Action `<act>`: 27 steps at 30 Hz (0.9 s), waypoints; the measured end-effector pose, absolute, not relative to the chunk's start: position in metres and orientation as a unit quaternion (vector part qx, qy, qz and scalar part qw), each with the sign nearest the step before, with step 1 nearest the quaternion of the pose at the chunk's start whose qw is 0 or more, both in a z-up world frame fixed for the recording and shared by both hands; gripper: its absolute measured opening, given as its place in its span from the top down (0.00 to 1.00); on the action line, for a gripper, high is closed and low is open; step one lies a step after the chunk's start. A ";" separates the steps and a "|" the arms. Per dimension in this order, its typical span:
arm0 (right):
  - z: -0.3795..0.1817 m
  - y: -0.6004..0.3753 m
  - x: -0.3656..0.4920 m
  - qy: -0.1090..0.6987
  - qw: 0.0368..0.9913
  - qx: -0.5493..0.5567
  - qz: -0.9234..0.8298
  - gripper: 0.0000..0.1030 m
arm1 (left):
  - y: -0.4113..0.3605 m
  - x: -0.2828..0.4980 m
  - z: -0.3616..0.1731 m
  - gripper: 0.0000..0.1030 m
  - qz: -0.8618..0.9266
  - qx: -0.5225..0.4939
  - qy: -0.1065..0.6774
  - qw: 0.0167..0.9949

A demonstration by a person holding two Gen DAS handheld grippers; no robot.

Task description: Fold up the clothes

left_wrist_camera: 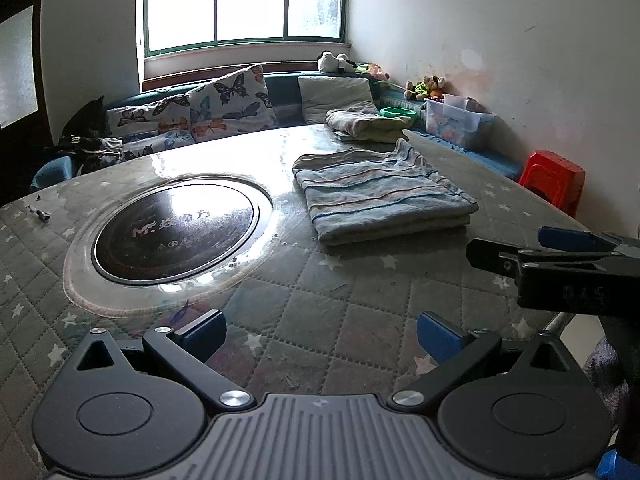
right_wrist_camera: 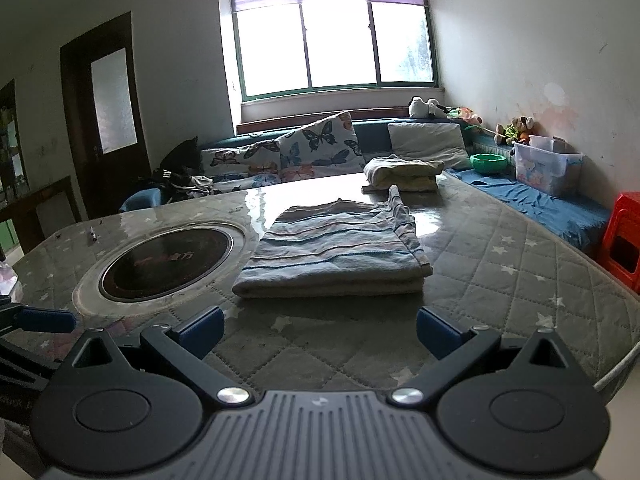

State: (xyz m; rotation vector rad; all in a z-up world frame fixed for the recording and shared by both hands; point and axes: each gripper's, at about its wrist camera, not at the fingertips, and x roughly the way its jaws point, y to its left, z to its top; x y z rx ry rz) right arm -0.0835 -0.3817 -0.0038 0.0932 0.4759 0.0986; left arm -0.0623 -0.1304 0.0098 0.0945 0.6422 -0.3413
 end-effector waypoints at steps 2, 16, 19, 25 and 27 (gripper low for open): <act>-0.005 -0.380 -0.081 0.239 0.969 0.044 0.049 0.00 | -0.129 -0.062 0.010 0.00 -0.167 0.045 0.315 0.933; -0.011 -0.371 -0.062 0.268 0.962 0.023 0.049 0.00 | -0.132 -0.044 0.002 0.00 -0.177 0.043 0.334 0.925; -0.014 -0.372 -0.057 0.275 0.960 0.025 0.048 0.00 | -0.133 -0.037 -0.001 0.00 -0.176 0.041 0.341 0.922; -0.020 -0.374 -0.046 0.288 0.956 0.028 0.048 0.00 | -0.141 -0.024 -0.003 0.00 -0.179 0.047 0.353 0.917; -0.021 -0.375 -0.042 0.292 0.955 0.031 0.046 0.00 | -0.144 -0.019 -0.003 0.00 -0.181 0.048 0.355 0.916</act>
